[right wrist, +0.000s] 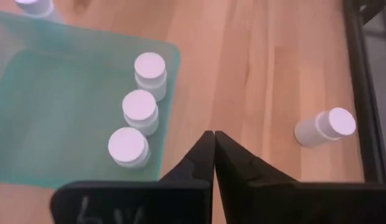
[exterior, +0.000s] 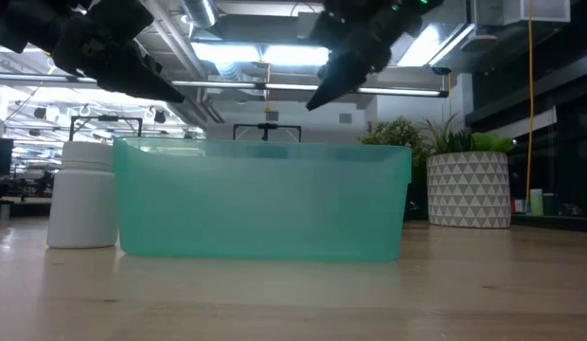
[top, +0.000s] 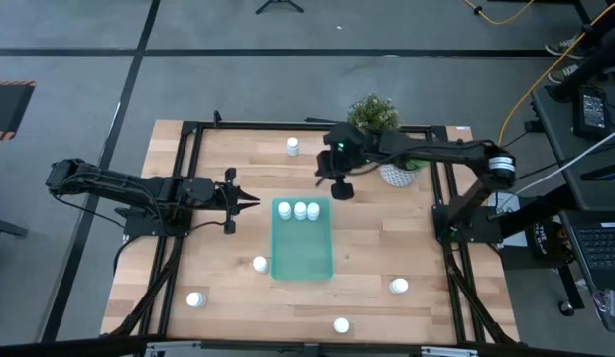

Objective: Pick and place pill bottles into a basket
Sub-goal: Put the white pill bottle into the green bin

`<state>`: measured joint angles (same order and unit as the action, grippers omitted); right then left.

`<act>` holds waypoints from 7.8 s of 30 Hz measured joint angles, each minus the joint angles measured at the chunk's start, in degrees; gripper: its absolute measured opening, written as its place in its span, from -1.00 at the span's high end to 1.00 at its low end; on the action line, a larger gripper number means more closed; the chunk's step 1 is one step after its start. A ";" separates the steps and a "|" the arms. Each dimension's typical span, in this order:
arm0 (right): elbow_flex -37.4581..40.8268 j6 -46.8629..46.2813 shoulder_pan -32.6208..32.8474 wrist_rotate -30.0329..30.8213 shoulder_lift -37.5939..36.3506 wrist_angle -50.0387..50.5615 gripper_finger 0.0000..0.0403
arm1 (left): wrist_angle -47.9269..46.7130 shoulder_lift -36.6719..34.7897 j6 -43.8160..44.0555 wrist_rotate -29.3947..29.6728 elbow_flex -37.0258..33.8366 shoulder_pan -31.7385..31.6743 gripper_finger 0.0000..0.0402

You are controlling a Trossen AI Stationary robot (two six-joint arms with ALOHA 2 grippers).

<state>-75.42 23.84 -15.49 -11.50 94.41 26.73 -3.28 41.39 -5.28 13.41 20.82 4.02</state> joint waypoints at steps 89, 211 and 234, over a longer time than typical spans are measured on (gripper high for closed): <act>35.30 -9.63 -6.40 -9.16 -10.92 -40.84 0.91 | -14.84 52.85 1.84 -8.00 46.45 -34.17 -0.25; 35.30 -8.41 -4.55 -9.73 -10.90 -42.40 0.91 | -20.51 35.80 -10.16 -13.67 42.21 -28.44 0.24; 35.30 -10.89 -4.50 -9.75 -10.88 -43.31 0.91 | -16.12 34.99 3.55 -8.10 34.67 0.27 0.24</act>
<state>-40.12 12.95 -19.99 -21.26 83.53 -16.58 -19.41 76.38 -1.72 5.31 55.48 4.29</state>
